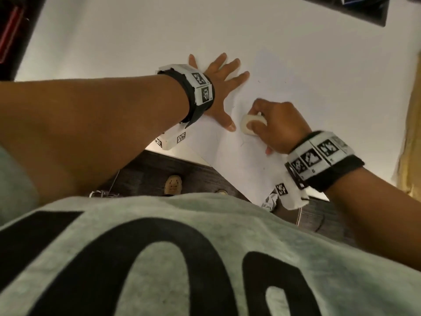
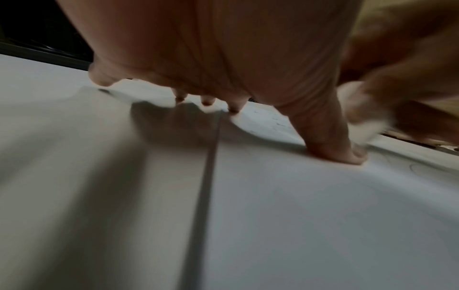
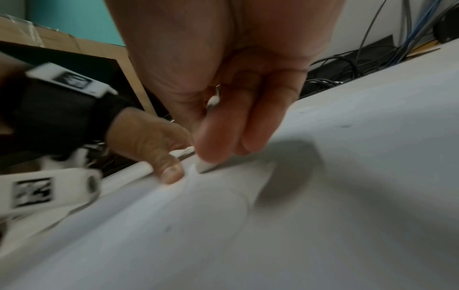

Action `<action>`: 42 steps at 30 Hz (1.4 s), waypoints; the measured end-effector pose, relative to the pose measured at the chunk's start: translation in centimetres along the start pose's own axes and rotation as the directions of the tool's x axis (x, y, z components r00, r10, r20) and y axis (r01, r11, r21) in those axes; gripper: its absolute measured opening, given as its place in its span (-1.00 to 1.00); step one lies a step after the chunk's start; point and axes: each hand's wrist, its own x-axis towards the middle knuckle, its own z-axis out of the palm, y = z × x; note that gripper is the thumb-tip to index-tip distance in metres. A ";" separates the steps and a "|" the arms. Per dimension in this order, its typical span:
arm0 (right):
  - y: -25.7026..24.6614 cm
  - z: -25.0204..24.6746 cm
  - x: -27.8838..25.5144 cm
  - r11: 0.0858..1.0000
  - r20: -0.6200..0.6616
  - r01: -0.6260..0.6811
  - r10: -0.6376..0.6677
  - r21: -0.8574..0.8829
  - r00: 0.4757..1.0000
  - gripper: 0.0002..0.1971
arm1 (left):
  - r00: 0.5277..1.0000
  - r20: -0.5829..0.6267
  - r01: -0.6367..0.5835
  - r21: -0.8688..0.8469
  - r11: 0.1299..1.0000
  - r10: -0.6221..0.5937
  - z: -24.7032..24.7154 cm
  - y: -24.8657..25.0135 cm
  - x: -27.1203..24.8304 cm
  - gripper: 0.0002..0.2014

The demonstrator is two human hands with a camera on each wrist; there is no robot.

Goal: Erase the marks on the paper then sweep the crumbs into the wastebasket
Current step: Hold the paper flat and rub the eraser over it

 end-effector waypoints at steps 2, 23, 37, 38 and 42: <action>-0.2 0.0 0.4 1.000 -0.002 0.010 -0.010 -0.004 1.000 -0.90 | 1.000 0.003 0.003 -0.006 1.000 -0.003 0.0 -0.1 0.0 0.27; -0.1 -1.7 4.2 0.999 -0.135 -0.018 0.013 -0.037 0.991 -0.83 | 0.997 -0.082 -0.001 -0.042 0.999 -0.002 0.1 1.3 0.1 0.24; -0.2 -1.5 4.5 0.994 -0.110 0.029 -0.041 -0.104 0.993 -0.86 | 0.997 -0.077 0.003 -0.076 0.997 -0.009 0.3 1.0 0.4 0.27; -0.5 -2.1 5.3 0.996 -0.161 0.012 -0.026 -0.087 0.987 -0.86 | 0.997 -0.078 0.003 -0.077 0.997 -0.009 0.3 1.0 0.4 0.26; 0.0 -2.0 4.4 0.999 -0.129 0.024 -0.030 -0.046 0.991 -0.93 | 0.996 -0.086 -0.001 -0.078 0.997 -0.006 0.4 1.1 0.3 0.26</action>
